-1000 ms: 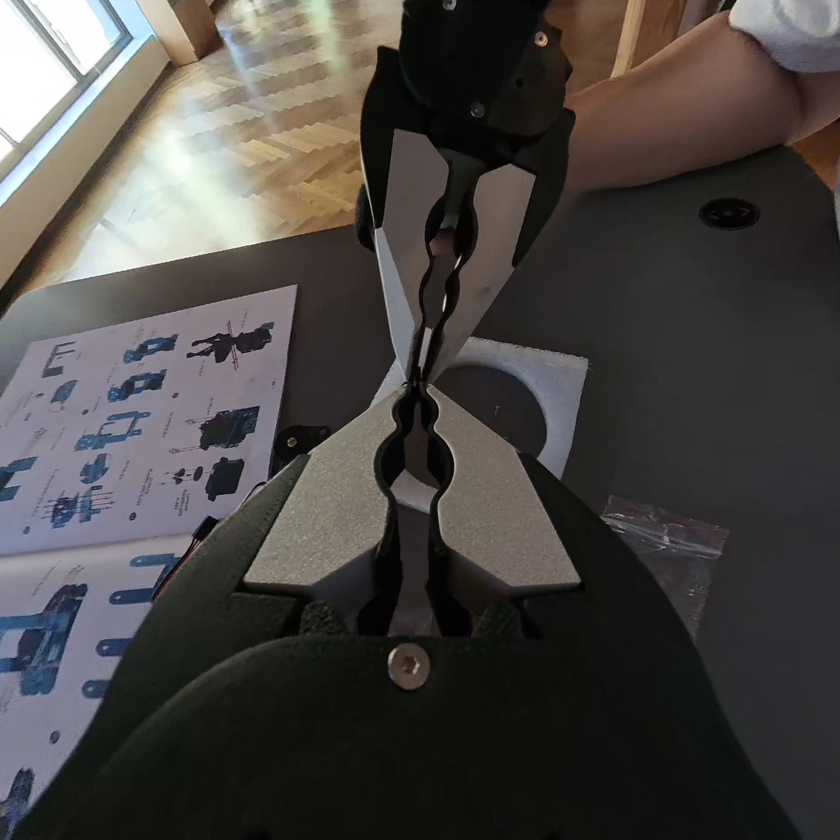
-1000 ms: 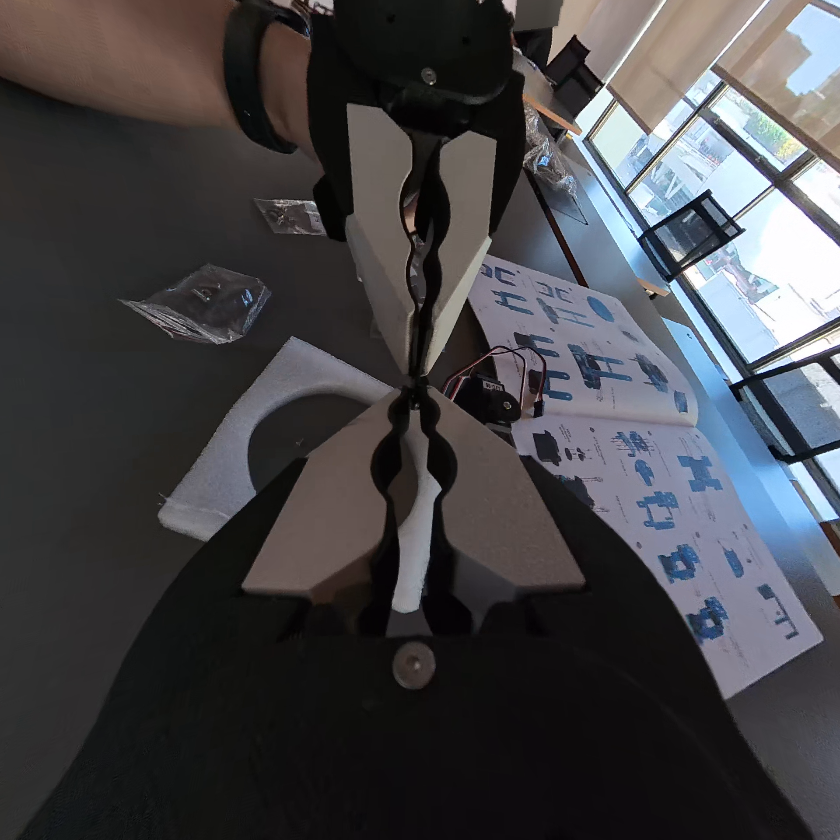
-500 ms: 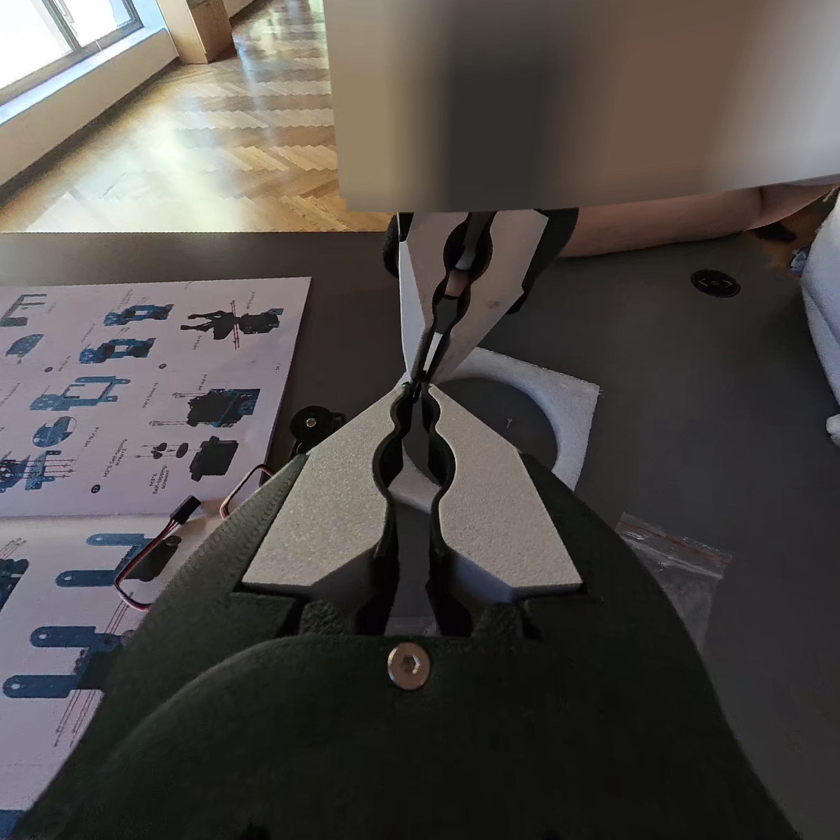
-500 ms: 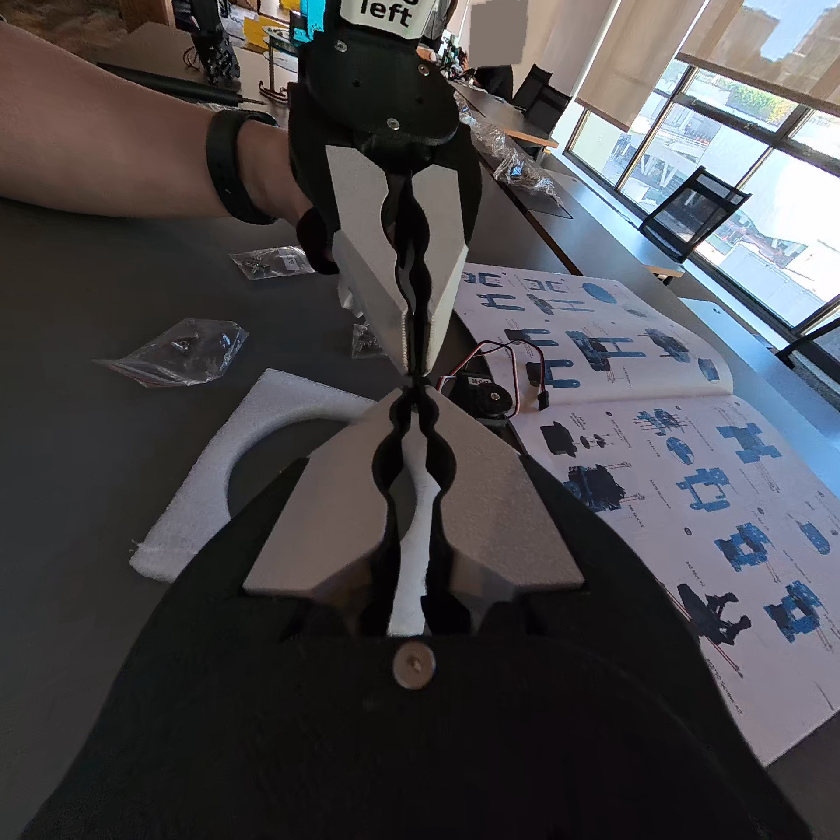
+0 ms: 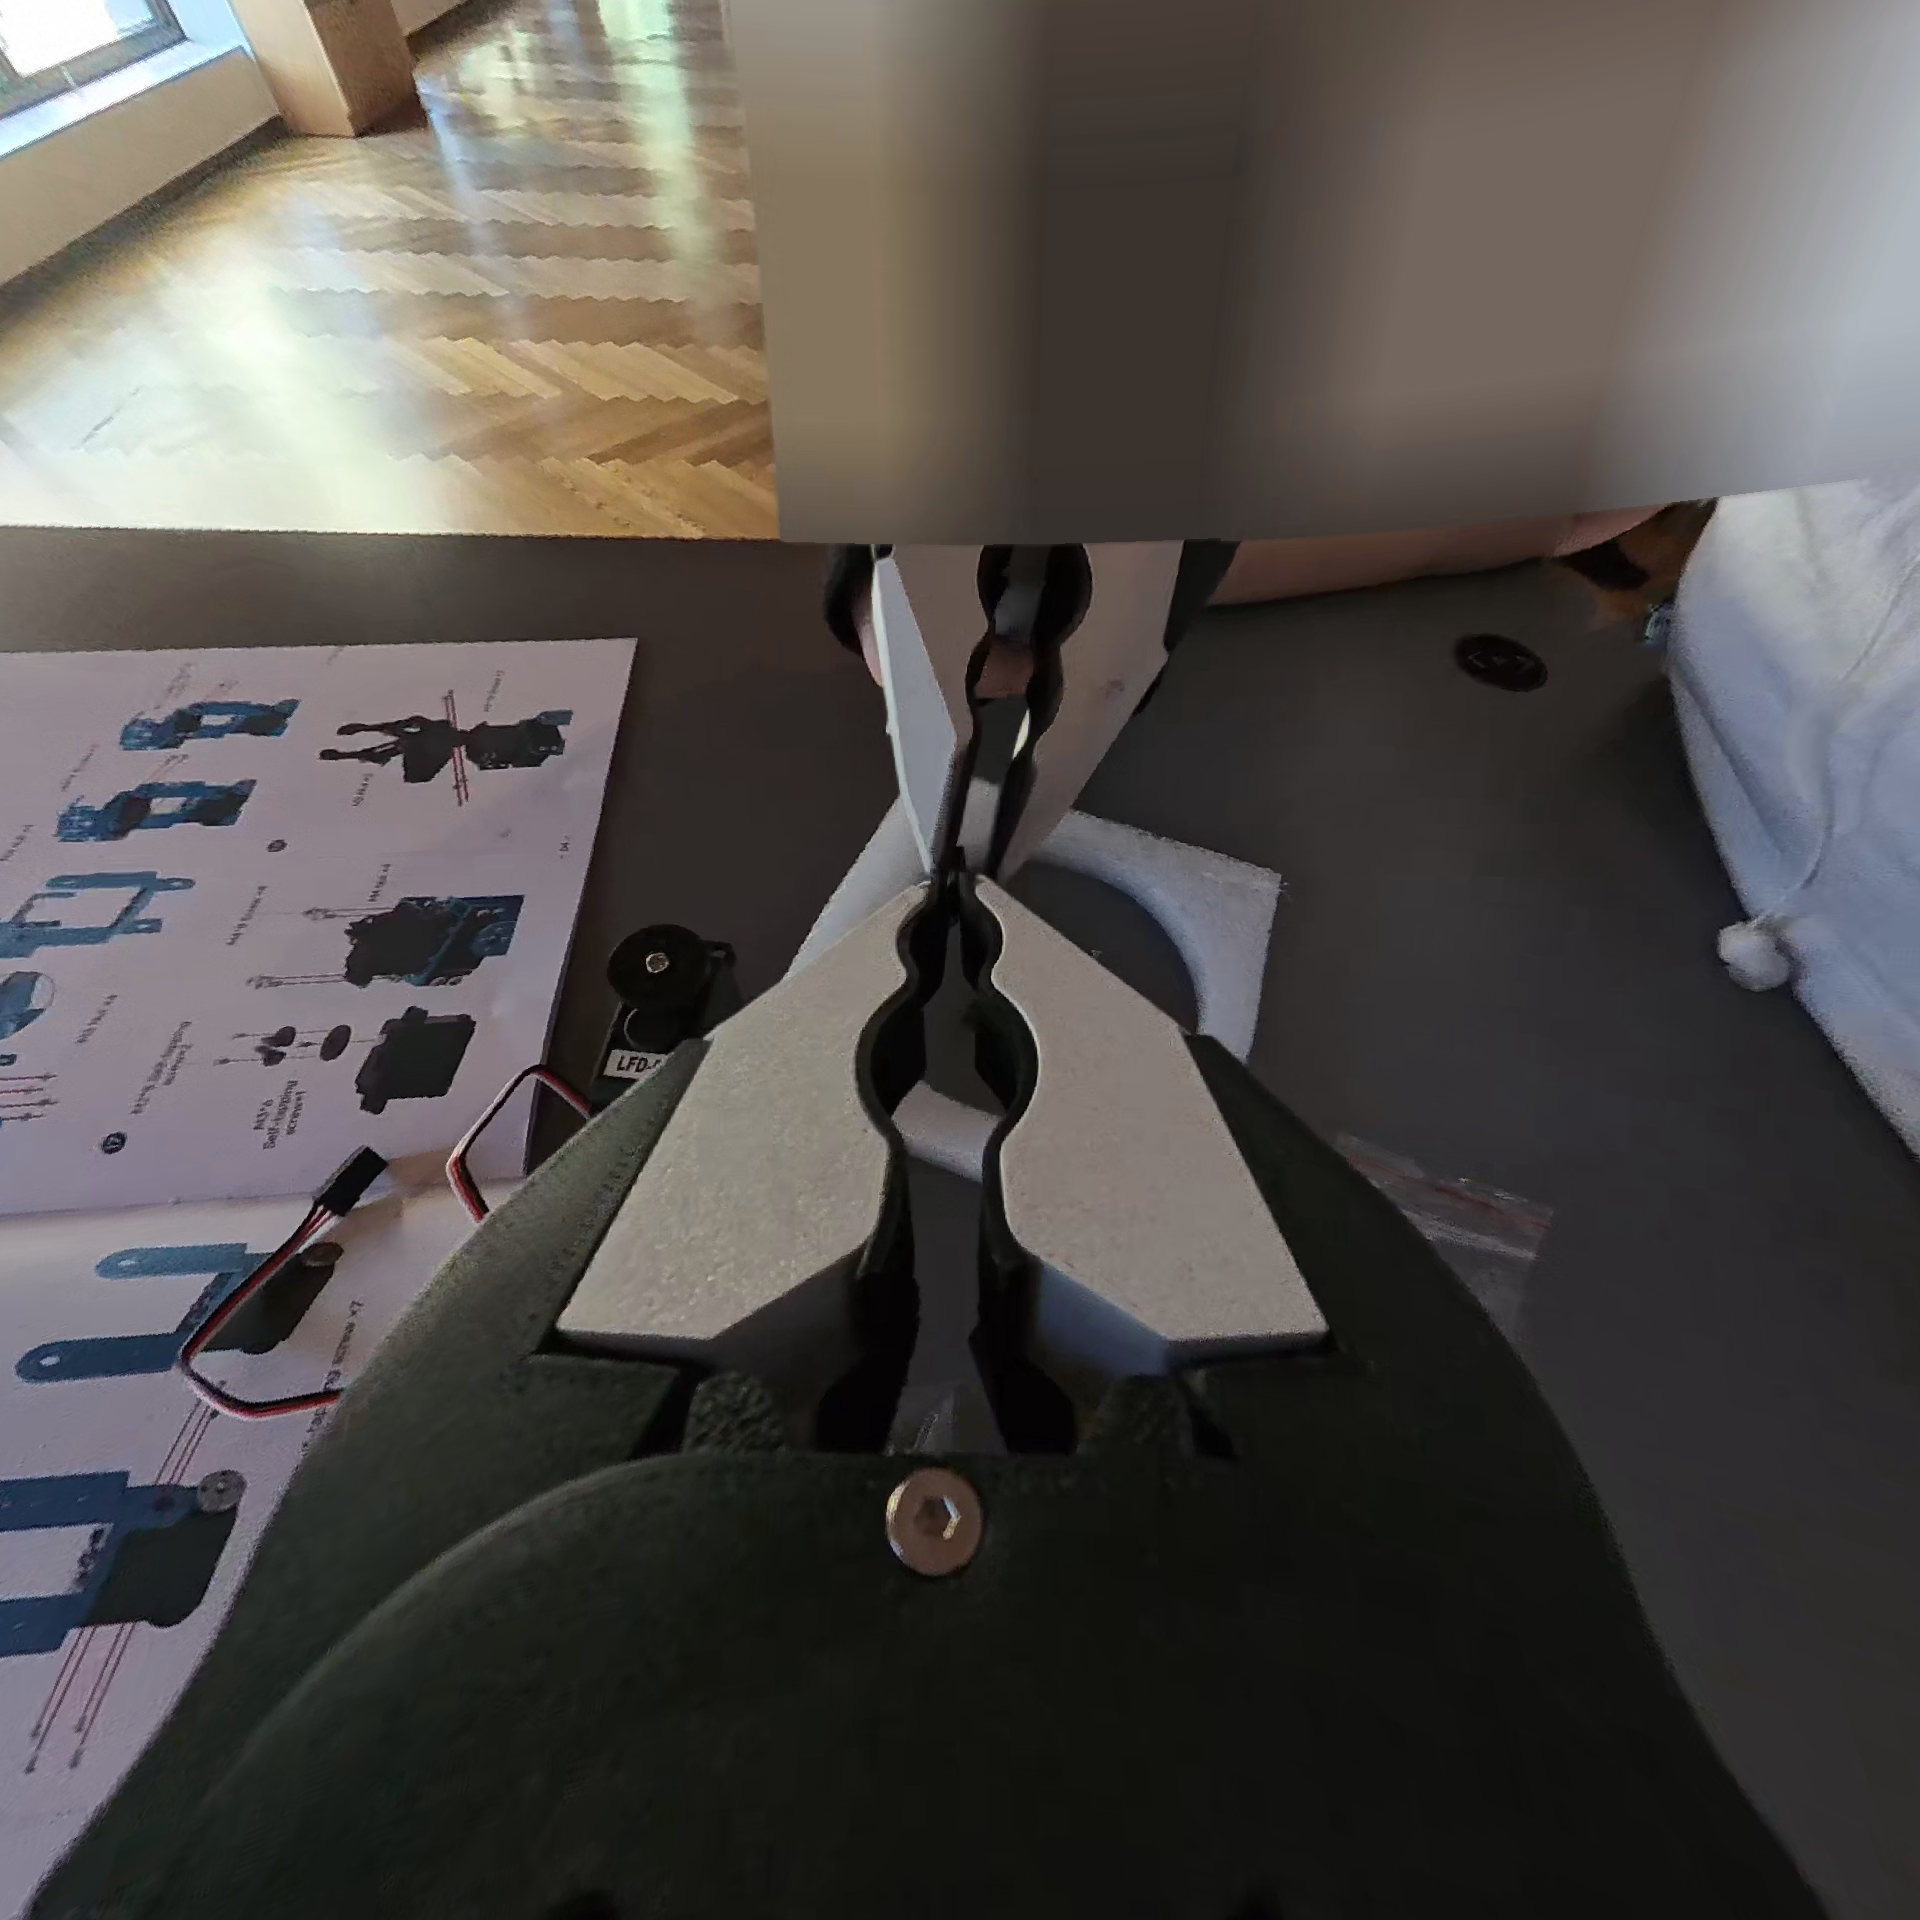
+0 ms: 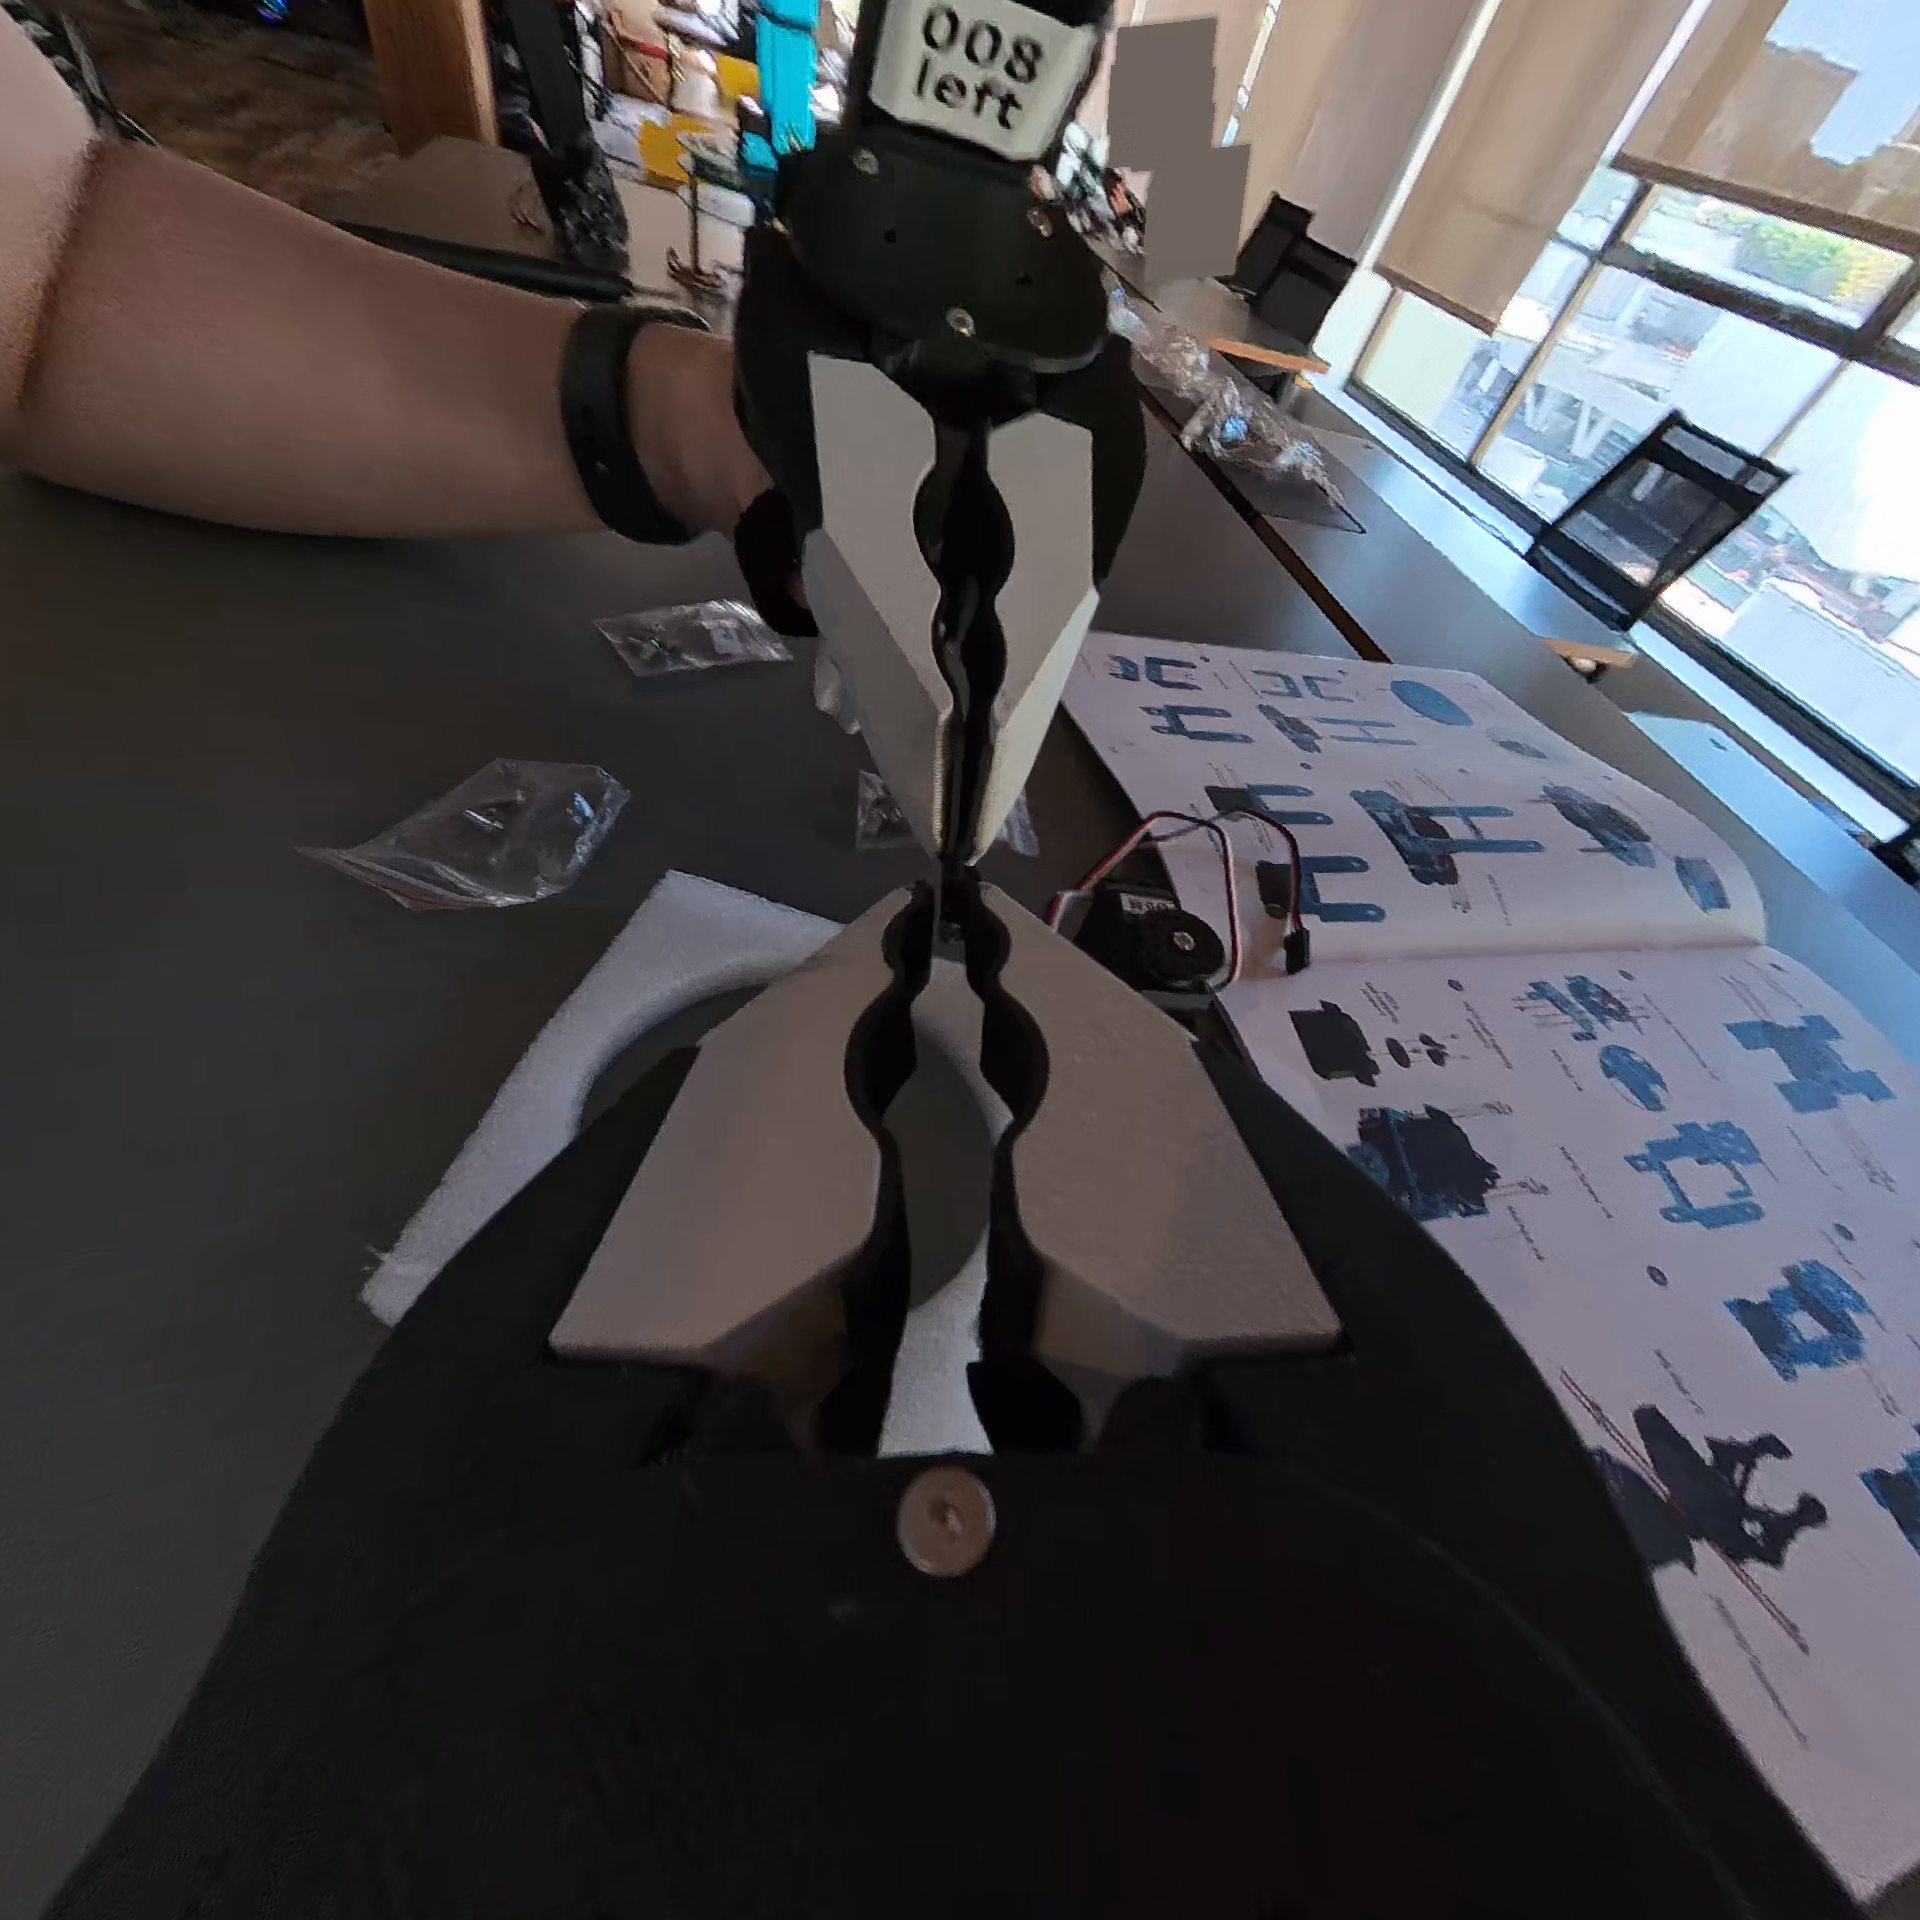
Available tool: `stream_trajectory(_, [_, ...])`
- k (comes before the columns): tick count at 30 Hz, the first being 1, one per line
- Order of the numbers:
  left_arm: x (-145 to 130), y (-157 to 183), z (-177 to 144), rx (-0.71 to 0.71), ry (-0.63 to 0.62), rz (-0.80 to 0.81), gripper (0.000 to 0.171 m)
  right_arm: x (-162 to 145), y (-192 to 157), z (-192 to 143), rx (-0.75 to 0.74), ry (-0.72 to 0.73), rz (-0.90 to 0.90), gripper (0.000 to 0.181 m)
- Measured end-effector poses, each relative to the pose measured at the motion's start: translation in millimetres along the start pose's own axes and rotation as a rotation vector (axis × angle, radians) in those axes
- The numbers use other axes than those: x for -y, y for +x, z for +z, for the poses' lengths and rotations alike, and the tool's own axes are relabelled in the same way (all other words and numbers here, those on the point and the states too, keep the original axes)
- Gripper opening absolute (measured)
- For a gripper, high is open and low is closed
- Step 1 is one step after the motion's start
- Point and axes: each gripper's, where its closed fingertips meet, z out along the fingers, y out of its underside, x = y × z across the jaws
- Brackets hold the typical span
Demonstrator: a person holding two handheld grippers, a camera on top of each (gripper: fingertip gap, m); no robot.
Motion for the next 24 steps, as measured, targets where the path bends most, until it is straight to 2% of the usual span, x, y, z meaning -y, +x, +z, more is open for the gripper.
stream_trajectory(3, [5.4,7.2,-5.1,-0.044,0.021,0.006,0.000,15.3,-7.1,-7.9,0.096,0.103,0.069,0.017])
stream_trajectory(6, [10.2,18.6,-8.6,-0.105,0.039,0.019,0.000,17.2,-10.9,-14.1,0.258,0.146,0.309,0.037])
stream_trajectory(9, [15.7,38.6,-9.7,-0.216,0.053,0.022,0.000,33.4,-20.0,-27.0,0.433,0.249,0.440,0.033])
stream_trajectory(12, [19.8,57.3,-9.6,-0.305,0.055,0.040,0.000,48.8,-29.3,-33.5,0.517,0.315,0.428,0.034])
stream_trajectory(15, [28.2,70.1,-10.2,-0.357,0.084,0.061,0.000,49.4,-48.4,-31.7,0.632,0.282,0.453,0.035])
stream_trajectory(17, [32.0,75.3,-11.0,-0.374,0.095,0.071,0.000,43.3,-59.8,-27.9,0.657,0.234,0.417,0.038])
stream_trajectory(21, [36.9,82.0,-12.5,-0.406,0.117,0.069,0.000,42.5,-75.2,-29.8,0.712,0.226,0.364,0.020])
stream_trajectory(24, [33.9,83.0,-11.2,-0.408,0.101,0.073,0.000,49.3,-70.6,-31.0,0.703,0.264,0.385,0.027])
